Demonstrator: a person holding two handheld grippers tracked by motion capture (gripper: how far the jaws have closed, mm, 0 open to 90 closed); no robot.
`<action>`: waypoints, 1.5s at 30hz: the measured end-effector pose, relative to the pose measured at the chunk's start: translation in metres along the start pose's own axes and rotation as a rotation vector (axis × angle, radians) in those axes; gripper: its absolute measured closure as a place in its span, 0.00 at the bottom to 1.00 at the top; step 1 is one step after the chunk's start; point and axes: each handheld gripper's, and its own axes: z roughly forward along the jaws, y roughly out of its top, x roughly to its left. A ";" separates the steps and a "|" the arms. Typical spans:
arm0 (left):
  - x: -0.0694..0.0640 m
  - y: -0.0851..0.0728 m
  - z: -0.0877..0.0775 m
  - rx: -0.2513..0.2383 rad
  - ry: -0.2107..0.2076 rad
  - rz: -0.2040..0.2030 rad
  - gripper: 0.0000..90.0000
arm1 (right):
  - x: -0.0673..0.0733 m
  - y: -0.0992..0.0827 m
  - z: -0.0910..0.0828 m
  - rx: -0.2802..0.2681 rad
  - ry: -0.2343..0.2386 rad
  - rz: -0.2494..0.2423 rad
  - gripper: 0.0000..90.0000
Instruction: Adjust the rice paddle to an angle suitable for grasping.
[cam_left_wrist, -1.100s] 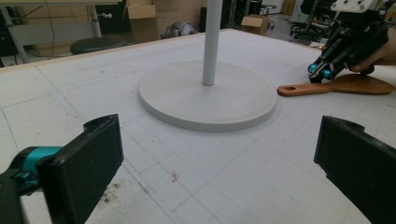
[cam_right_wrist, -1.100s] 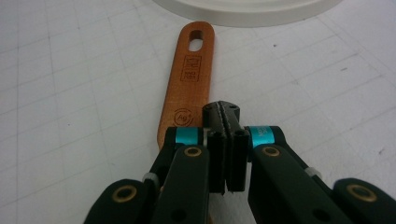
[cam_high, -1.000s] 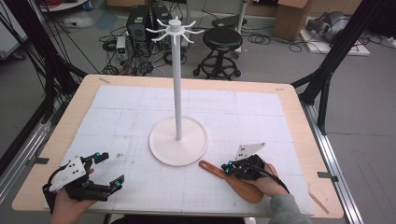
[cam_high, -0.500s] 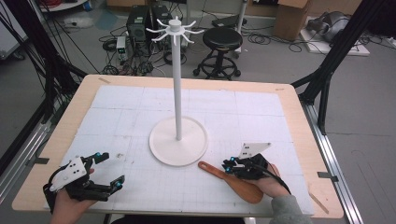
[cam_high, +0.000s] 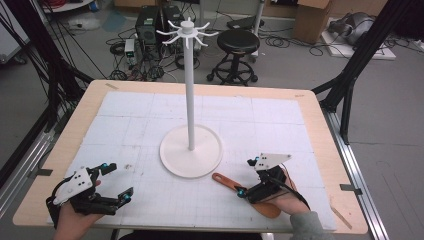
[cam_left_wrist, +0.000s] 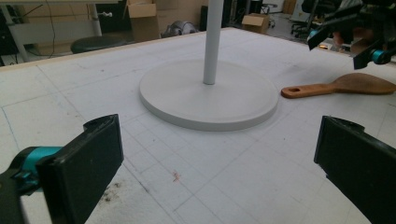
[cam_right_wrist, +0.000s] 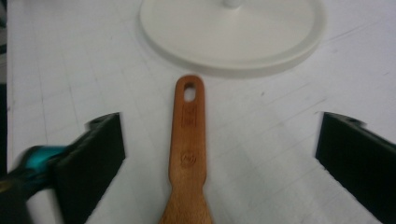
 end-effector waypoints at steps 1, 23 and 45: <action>0.000 0.000 0.001 -0.002 -0.005 -0.003 0.02 | 0.002 0.006 -0.003 -0.017 -0.005 -0.002 0.00; 0.000 0.001 0.009 0.008 -0.023 0.000 0.02 | 0.013 0.024 0.039 0.237 0.021 -0.046 0.08; 0.000 0.000 0.009 0.023 -0.023 0.004 0.02 | 0.012 0.023 0.044 0.443 0.030 -0.049 0.52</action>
